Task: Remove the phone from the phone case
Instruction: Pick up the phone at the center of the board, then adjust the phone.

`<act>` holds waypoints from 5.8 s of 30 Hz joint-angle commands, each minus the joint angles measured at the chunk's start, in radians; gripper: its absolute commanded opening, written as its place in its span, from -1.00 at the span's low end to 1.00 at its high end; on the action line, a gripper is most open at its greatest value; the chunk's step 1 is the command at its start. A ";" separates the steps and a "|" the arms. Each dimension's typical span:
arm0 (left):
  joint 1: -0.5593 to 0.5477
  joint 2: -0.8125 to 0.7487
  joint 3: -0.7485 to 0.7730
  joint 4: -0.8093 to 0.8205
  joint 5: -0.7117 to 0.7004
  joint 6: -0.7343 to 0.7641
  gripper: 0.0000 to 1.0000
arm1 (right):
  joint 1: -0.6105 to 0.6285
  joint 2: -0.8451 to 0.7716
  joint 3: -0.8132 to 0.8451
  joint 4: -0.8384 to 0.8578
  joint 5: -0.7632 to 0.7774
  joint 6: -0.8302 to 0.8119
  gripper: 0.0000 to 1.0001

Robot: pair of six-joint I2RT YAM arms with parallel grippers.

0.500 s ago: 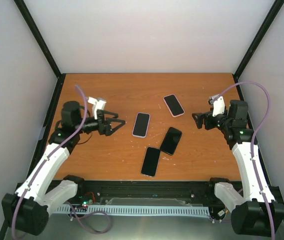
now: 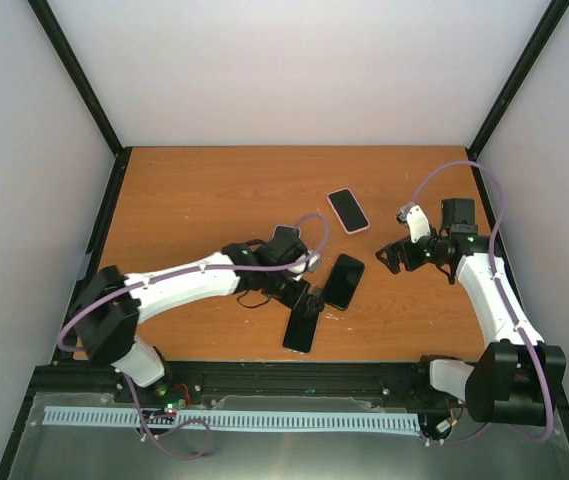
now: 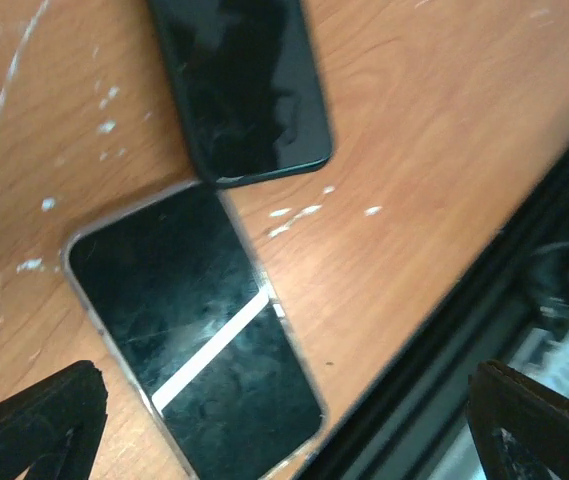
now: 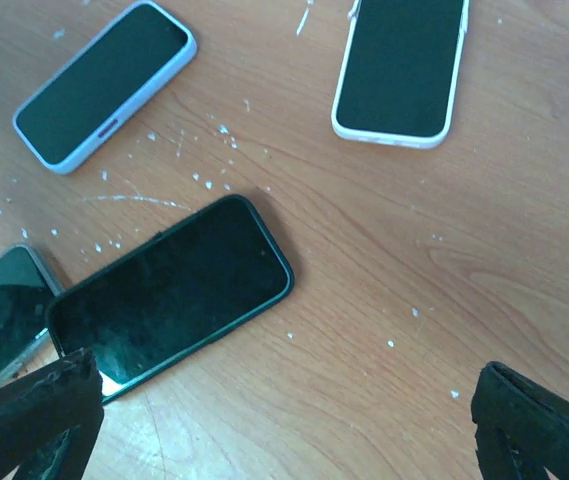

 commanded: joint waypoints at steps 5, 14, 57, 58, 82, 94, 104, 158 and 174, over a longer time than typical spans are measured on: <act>-0.065 0.233 0.237 -0.072 -0.368 -0.033 0.99 | 0.004 0.010 0.009 -0.012 0.131 0.017 0.99; -0.062 0.619 0.671 -0.179 -0.378 0.056 0.99 | -0.161 0.052 0.114 -0.089 0.084 0.069 1.00; -0.071 0.768 0.941 -0.324 -0.454 0.000 0.60 | -0.183 0.007 0.053 -0.053 -0.071 0.122 1.00; -0.052 0.717 0.878 -0.249 -0.419 -0.002 0.56 | -0.183 -0.002 0.051 -0.054 -0.074 0.117 1.00; 0.046 0.341 0.526 0.611 -0.401 -0.200 0.42 | -0.010 0.117 0.297 -0.190 -0.443 0.046 0.58; 0.045 0.347 0.559 0.622 -0.436 -0.231 0.44 | 0.081 0.159 0.219 0.013 -0.380 0.224 0.16; 0.045 0.340 0.550 0.598 -0.452 -0.251 0.50 | 0.095 0.174 0.212 0.096 -0.370 0.293 -0.67; 0.318 0.271 0.133 1.482 0.779 -0.405 -0.49 | 0.099 0.162 0.312 -0.505 -0.757 -0.318 -0.87; 0.314 0.280 0.167 1.445 0.828 -0.372 -0.99 | 0.100 0.162 0.309 -0.511 -0.726 -0.333 -0.61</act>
